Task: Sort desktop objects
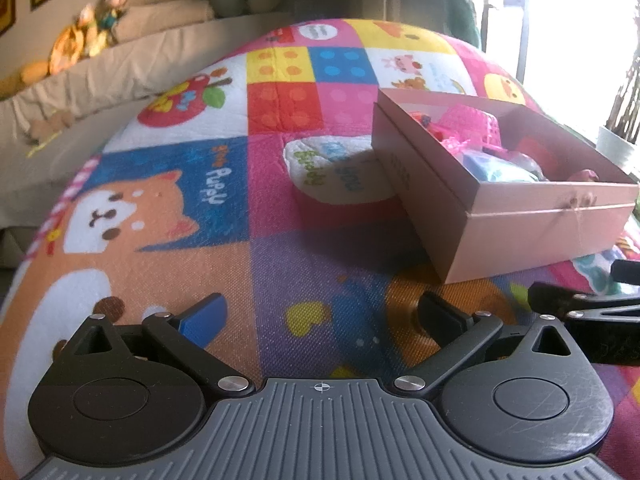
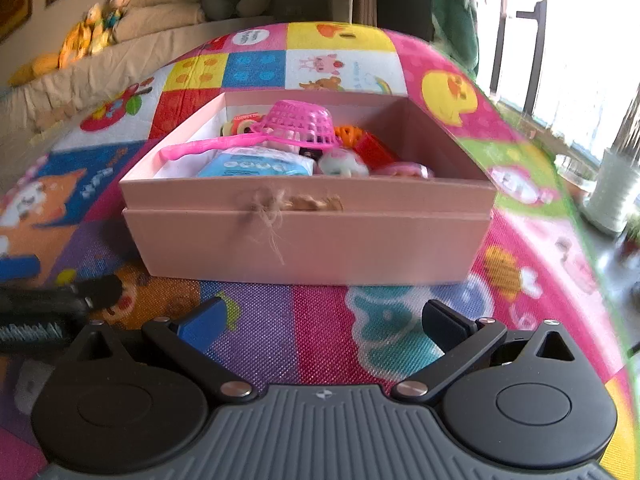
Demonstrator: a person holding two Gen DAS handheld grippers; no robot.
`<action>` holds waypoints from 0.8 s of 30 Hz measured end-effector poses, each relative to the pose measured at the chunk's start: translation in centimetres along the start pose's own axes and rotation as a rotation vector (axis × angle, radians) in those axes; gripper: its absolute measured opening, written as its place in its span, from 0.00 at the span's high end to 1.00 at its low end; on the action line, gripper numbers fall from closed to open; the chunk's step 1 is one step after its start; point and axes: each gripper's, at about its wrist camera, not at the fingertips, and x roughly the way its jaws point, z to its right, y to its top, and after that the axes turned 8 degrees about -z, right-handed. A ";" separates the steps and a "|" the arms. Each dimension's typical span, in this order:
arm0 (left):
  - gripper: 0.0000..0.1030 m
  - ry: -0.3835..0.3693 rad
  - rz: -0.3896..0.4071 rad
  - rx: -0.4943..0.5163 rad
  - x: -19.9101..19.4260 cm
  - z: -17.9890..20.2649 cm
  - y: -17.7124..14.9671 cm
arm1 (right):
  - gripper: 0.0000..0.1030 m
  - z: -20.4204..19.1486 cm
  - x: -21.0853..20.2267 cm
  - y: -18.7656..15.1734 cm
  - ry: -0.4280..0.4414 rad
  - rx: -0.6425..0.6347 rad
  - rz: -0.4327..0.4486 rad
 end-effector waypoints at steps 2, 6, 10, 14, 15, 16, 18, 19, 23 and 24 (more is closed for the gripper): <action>0.00 -0.022 0.000 -0.015 0.0 -0.5 0.0 | 0.00 -0.6 -0.1 -0.1 -0.031 -0.024 -0.001; 0.00 -0.017 -0.004 -0.012 0.1 -0.6 0.1 | 0.00 -0.6 0.2 0.2 -0.022 -0.019 -0.006; 0.00 -0.016 -0.006 -0.009 0.3 -0.8 0.2 | 0.00 -0.4 0.2 0.0 -0.023 -0.017 -0.004; 0.00 -0.015 -0.006 -0.008 0.2 -0.5 0.2 | 0.00 -0.4 0.2 0.0 -0.023 -0.017 -0.005; 0.00 -0.014 -0.006 -0.007 0.2 -0.6 0.2 | 0.00 -0.3 0.2 0.0 -0.021 -0.015 -0.005; 0.00 -0.015 -0.006 -0.009 0.2 -0.5 0.1 | 0.00 -0.4 0.2 0.0 -0.021 -0.016 -0.005; 0.00 -0.015 -0.006 -0.008 0.2 -0.5 0.1 | 0.00 -0.4 0.2 -0.1 -0.022 -0.017 -0.005; 0.00 -0.015 -0.005 -0.008 0.2 -0.5 0.1 | 0.00 -0.4 0.2 0.0 -0.021 -0.015 -0.005; 0.00 -0.015 -0.005 -0.007 0.2 -0.5 0.1 | 0.00 -0.4 0.2 -0.1 -0.021 -0.015 -0.005; 0.00 -0.015 -0.005 -0.007 0.2 -0.5 0.1 | 0.00 -0.4 0.2 -0.1 -0.022 -0.016 -0.005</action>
